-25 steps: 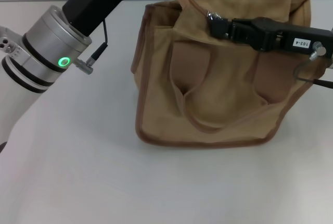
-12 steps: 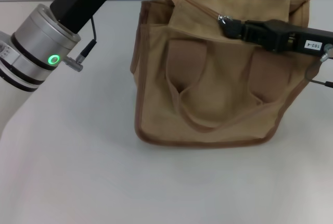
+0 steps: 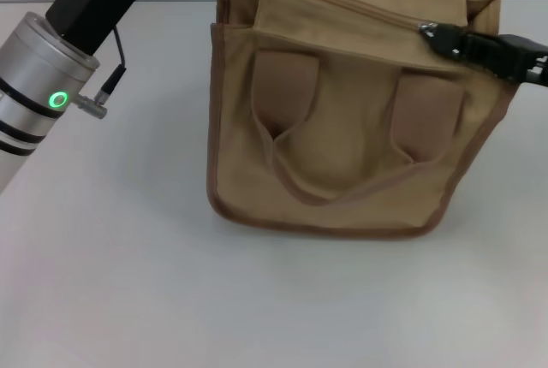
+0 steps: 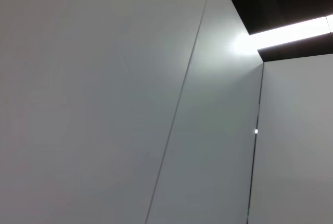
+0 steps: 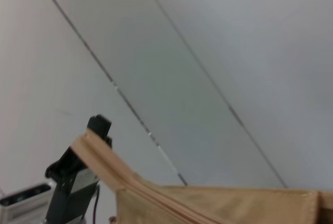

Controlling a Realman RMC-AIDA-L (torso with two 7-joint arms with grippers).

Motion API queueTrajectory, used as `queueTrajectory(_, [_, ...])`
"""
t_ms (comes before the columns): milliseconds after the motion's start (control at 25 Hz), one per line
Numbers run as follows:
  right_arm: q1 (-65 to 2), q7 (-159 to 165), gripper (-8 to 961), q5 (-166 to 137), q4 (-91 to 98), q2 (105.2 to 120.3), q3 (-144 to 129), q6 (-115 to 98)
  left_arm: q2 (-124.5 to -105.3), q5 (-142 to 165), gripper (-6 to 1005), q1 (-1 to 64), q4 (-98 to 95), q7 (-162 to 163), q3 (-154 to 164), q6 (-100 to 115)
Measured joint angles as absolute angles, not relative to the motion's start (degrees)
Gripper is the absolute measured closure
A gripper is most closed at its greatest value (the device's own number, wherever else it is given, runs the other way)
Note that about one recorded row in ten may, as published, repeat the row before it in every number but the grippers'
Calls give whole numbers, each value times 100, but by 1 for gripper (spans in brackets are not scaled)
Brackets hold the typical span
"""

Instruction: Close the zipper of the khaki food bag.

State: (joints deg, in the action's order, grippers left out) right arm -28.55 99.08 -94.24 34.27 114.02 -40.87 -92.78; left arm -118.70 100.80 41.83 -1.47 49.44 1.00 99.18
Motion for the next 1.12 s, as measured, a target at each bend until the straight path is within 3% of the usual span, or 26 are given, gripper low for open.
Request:
queueTrajectory(720, [-2492, 9847, 916, -9364, 3263, 11424, -2955, -9383, -11903, 10066, 939, 3739, -138, 4506, -57, 9715])
queueTrajectory(920, [-2478, 9392, 849, -9341, 3261, 11504, -2926, -9735, -11873, 10095, 873, 3535, -185, 4504, -14, 9616])
queueTrajectory(1120, [-2387, 8421, 747, -8969, 3261, 11674, -2910, -10288, -11856, 10094, 712, 3355, -355, 4547, -11, 9794])
